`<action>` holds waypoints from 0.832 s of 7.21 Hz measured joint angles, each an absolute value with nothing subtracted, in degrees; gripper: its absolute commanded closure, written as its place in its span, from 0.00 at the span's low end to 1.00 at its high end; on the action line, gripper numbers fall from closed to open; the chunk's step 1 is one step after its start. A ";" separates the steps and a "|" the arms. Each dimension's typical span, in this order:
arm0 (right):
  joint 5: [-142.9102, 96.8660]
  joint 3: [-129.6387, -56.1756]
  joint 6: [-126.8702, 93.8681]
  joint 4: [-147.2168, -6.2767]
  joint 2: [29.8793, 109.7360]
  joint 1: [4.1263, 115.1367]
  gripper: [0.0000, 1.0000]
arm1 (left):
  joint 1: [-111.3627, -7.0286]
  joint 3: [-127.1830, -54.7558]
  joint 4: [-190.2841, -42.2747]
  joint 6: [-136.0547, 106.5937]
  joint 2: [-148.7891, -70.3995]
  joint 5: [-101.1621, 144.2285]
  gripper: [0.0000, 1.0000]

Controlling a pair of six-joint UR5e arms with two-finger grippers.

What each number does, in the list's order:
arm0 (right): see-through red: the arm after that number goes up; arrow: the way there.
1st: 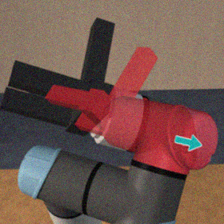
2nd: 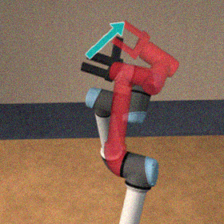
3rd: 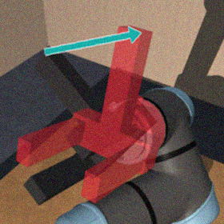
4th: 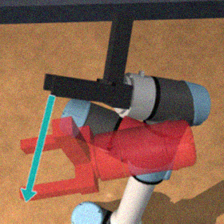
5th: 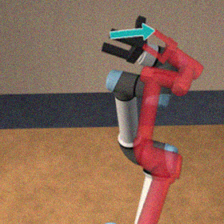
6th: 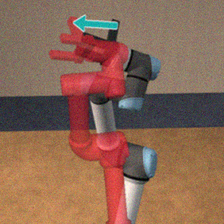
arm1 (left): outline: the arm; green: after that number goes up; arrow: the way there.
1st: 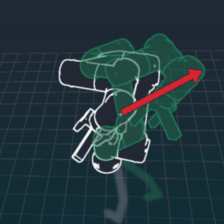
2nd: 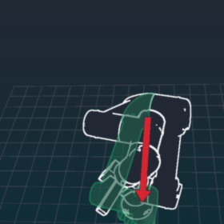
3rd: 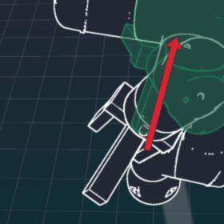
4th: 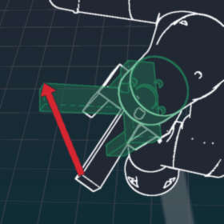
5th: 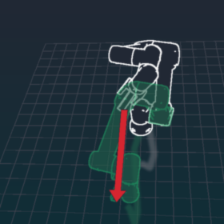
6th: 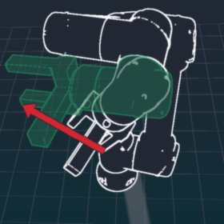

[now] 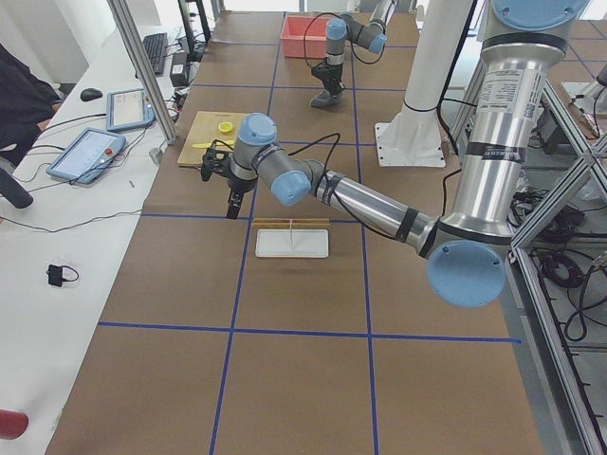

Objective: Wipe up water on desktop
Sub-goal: 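Lower the towel onto the table with the right gripper and wipe toward the robot, then wipe the towel farther from the robot, then back nearer, with the right gripper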

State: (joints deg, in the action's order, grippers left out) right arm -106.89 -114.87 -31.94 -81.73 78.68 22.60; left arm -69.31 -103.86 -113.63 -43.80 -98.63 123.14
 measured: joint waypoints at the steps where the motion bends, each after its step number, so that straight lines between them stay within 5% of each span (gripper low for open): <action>1: -106.45 -114.73 -33.73 -81.73 78.49 22.43 1.00 | -69.25 -103.87 -113.59 -44.06 -98.69 123.14 0.02; 6: -112.02 -100.99 -17.84 -81.66 72.84 40.09 1.00 | -68.93 -103.89 -113.55 -44.76 -99.20 123.05 0.02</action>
